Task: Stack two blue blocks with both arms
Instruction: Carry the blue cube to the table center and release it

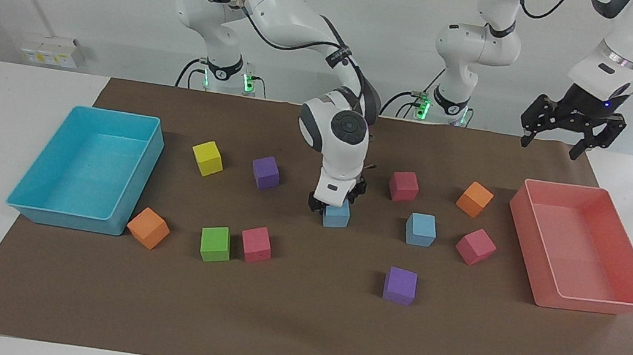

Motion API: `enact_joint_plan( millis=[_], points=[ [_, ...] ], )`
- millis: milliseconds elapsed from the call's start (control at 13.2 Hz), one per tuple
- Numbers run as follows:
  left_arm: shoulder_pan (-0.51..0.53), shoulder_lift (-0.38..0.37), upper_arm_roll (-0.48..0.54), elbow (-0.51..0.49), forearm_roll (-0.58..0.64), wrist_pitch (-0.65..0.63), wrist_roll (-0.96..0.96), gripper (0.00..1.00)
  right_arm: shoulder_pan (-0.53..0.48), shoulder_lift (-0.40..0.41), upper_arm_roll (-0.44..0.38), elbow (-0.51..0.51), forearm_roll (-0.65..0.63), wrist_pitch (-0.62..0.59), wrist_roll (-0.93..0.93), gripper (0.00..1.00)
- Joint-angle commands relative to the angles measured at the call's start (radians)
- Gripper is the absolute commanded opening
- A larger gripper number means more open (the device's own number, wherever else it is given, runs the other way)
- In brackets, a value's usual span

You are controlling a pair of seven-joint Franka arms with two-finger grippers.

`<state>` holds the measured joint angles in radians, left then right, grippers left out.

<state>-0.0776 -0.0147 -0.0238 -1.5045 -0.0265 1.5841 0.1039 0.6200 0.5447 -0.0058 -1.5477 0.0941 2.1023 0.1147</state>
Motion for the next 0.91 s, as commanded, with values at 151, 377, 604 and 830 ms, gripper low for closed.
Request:
enact_joint_plan(
  millis=[151, 377, 604, 830],
  points=[
    [-0.034, -0.005, 0.013, -0.048, -0.007, 0.046, -0.001, 1.0, -0.026, -0.055, 0.006, -0.014, 0.016, -0.004, 0.1, 1.0],
    [-0.071, -0.011, 0.015, -0.132, 0.002, 0.132, -0.007, 1.0, -0.077, -0.097, 0.003, -0.014, 0.113, -0.022, 0.115, 1.0],
    [-0.12, -0.019, 0.013, -0.233, 0.002, 0.25, -0.032, 1.0, -0.158, -0.127, 0.007, -0.023, 0.275, -0.025, 0.091, 1.0],
    [-0.142, -0.014, 0.013, -0.341, 0.002, 0.382, -0.059, 1.0, -0.187, -0.129, 0.007, -0.046, 0.346, -0.013, -0.057, 1.0]
  ],
)
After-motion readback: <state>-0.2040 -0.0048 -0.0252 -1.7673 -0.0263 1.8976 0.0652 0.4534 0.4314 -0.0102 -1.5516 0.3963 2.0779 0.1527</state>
